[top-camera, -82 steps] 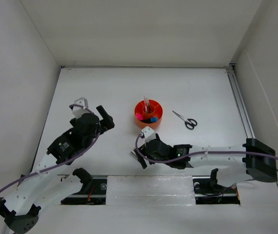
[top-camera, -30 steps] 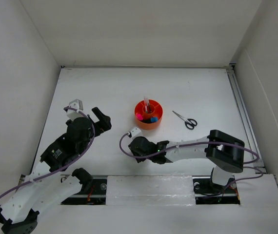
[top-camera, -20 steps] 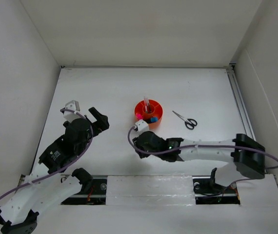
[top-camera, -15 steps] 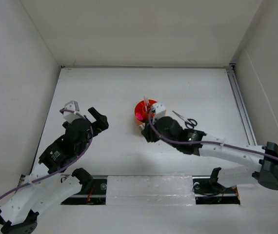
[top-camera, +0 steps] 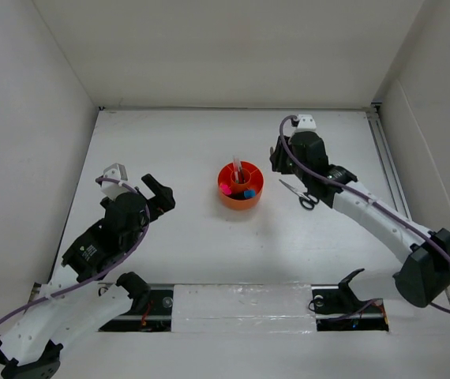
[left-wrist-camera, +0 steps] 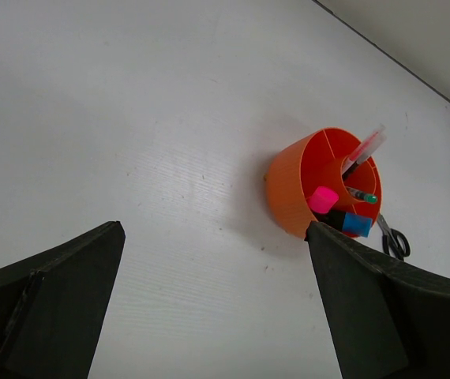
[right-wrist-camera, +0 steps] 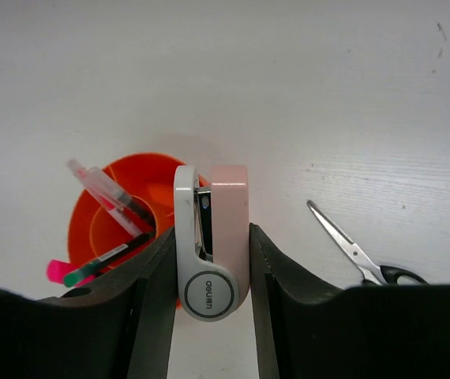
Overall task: Sort the stationery into containers
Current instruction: Place the stapler in the storage box.
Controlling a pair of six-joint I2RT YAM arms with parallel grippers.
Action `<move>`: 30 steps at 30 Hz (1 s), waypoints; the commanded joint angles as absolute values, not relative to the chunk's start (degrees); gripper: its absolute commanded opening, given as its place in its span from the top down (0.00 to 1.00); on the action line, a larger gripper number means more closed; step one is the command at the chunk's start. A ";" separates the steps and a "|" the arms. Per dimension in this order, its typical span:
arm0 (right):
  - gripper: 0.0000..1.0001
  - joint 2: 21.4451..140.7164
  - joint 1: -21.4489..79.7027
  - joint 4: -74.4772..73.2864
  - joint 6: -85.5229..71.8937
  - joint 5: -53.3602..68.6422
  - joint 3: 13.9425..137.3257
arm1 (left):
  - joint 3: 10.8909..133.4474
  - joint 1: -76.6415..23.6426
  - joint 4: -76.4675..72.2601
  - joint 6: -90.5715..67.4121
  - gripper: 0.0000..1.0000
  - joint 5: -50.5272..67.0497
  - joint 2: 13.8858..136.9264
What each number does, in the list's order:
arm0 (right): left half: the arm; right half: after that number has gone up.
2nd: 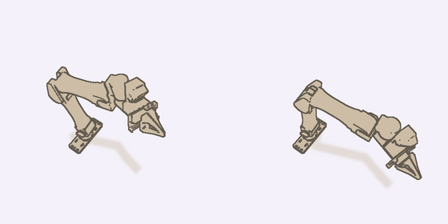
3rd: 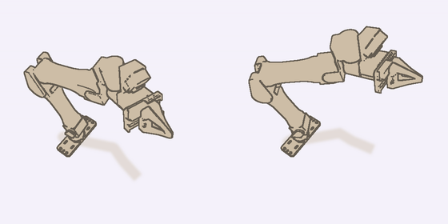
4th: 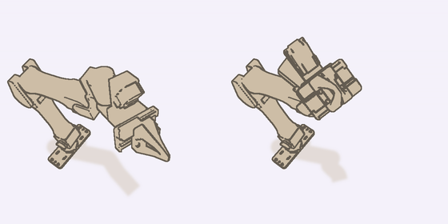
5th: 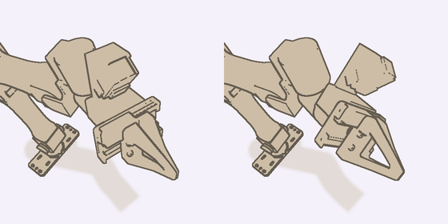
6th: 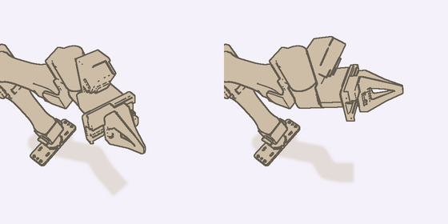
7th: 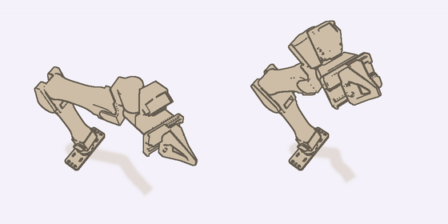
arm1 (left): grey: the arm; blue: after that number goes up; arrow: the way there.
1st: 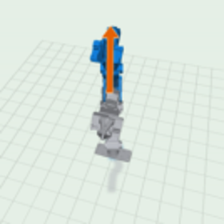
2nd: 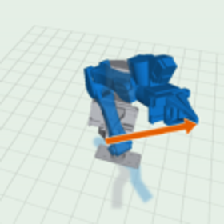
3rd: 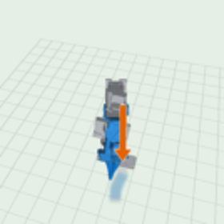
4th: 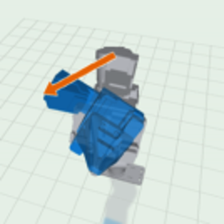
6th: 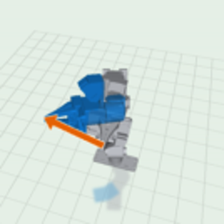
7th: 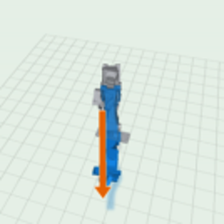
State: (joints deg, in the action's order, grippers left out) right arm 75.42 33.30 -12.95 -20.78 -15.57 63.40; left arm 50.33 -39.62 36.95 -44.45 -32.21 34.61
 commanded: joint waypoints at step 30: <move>1.00 77.78 35.16 -4.48 -25.40 -18.73 60.82 | 48.96 -39.37 31.04 -41.92 0.00 -32.26 34.11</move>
